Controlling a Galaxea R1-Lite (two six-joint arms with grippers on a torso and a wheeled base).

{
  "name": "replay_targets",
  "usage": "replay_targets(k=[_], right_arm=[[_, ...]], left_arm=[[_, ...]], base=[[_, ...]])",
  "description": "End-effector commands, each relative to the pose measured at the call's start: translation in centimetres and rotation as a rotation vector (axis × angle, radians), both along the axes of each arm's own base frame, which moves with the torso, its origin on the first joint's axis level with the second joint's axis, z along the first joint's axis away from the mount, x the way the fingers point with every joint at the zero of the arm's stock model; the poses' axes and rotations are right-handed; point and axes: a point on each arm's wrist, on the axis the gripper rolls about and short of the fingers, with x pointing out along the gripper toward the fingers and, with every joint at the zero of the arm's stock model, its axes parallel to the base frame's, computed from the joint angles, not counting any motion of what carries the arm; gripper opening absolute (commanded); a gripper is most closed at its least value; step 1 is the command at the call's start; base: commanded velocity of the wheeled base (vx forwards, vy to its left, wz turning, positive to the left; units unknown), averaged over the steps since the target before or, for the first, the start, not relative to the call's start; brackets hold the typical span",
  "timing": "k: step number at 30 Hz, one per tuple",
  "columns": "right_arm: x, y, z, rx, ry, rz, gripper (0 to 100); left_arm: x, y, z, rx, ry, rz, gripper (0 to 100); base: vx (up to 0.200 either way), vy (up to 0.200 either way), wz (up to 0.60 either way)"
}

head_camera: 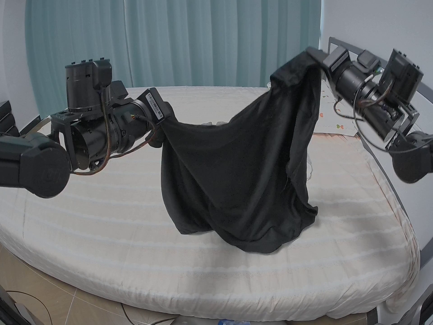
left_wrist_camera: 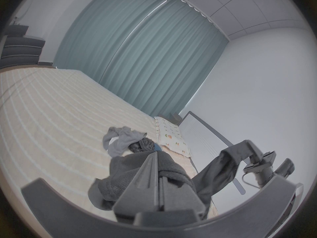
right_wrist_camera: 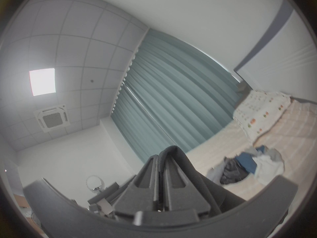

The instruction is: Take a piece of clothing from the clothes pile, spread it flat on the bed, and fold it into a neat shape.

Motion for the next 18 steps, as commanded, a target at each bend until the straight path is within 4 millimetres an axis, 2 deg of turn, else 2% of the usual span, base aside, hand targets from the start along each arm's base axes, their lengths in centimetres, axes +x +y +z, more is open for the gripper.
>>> replay_targets(k=[1, 4, 8, 14, 18], right_arm=[[-0.7, 2.8, -6.9, -0.092, 0.213, 0.073, 0], [-1.1, 3.5, -8.1, -0.112, 0.248, 0.096, 0], [-1.0, 4.0, -9.1, -0.128, 0.274, 0.109, 0], [-0.3, 4.2, -10.3, -0.142, 0.303, 0.098, 0], [-0.2, 4.3, -10.7, -0.148, 0.313, 0.100, 0]], left_arm=[[-1.1, -0.7, -4.8, -0.026, 0.136, -0.020, 0], [-1.2, -1.2, -5.9, -0.037, 0.152, -0.029, 0], [-1.4, -1.6, -8.9, -0.012, 0.196, -0.038, 0], [-2.1, -1.1, -11.1, -0.021, 0.192, -0.046, 0], [-2.6, -1.1, -11.7, -0.026, 0.184, -0.057, 0]], base=[[0.000, 0.000, 0.00], [0.000, 0.000, 0.00], [0.000, 0.000, 0.00], [0.000, 0.000, 0.00], [-0.200, 0.000, 0.00]])
